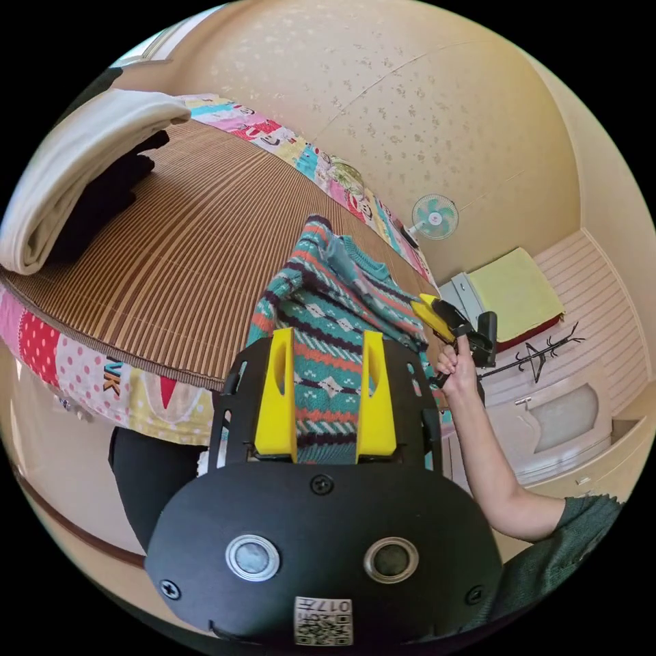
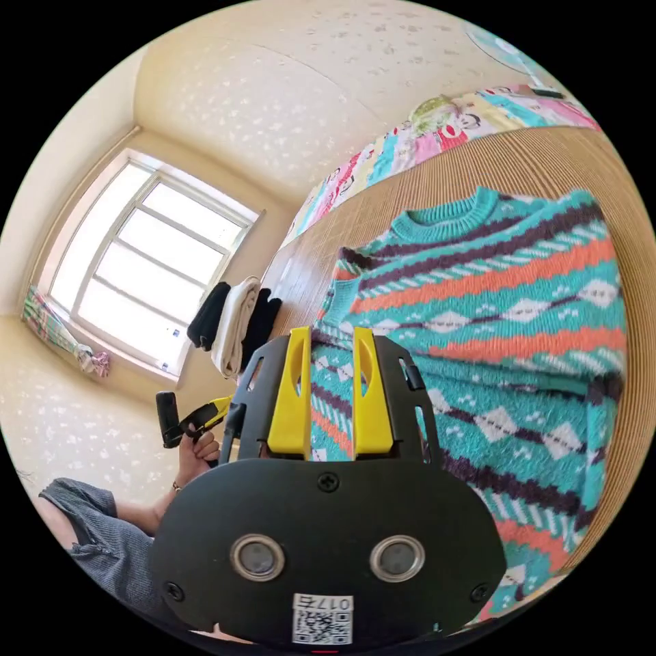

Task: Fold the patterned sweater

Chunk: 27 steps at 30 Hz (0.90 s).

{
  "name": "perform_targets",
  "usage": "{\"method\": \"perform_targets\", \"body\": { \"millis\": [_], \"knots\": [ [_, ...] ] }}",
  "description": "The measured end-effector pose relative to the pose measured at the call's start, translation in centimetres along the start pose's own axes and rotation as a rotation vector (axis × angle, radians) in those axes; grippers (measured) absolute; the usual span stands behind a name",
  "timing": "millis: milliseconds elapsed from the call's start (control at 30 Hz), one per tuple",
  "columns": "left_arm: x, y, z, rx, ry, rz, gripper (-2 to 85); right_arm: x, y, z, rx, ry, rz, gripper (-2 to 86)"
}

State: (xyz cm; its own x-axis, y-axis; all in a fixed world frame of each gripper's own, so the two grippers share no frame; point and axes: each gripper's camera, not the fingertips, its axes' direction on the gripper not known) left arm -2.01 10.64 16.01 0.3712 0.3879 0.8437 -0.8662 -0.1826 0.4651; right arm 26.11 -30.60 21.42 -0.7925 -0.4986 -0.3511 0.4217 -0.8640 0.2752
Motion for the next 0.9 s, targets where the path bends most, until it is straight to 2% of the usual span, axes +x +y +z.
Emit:
{"method": "perform_targets", "body": {
  "millis": [67, 200, 300, 400, 633, 733, 833, 900],
  "knots": [
    [-0.2, -0.1, -1.5, -0.011, -0.079, 0.06, 13.9, 0.2, 2.7, -2.0, 0.064, 0.001, 0.001, 8.4],
    [-1.2, -0.5, -2.3, -0.097, -0.14, 0.171, 14.1, 0.1, 8.6, -9.4, 0.134, 0.186, 0.005, 9.3],
    [-2.2, -0.5, -1.2, -0.273, -0.21, 0.263, 14.8, 0.9, 12.2, -14.0, 0.061, 0.359, 0.053, 10.1],
    [-3.7, -0.2, -0.8, -0.416, -0.136, 0.259, 15.8, 2.6, 15.4, -16.3, -0.082, 0.474, 0.138, 11.7],
    [-4.5, 0.9, 2.7, -0.607, -0.029, 0.244, 16.5, 5.5, 21.0, -15.4, -0.154, 0.423, 0.223, 14.1],
    [-5.1, 0.7, 4.4, -0.663, -0.084, 0.238, 15.7, 6.3, 21.4, -14.6, -0.17, 0.341, 0.236, 15.1],
    [-6.5, 0.2, 5.5, -0.736, -0.1, 0.219, 9.8, 6.6, 21.4, -13.4, -0.234, 0.375, 0.212, 14.9],
    [-7.1, 0.1, 5.4, -0.766, -0.019, 0.229, 6.1, 6.3, 21.5, -13.6, -0.234, 0.418, 0.19, 14.0]
  ]
}}
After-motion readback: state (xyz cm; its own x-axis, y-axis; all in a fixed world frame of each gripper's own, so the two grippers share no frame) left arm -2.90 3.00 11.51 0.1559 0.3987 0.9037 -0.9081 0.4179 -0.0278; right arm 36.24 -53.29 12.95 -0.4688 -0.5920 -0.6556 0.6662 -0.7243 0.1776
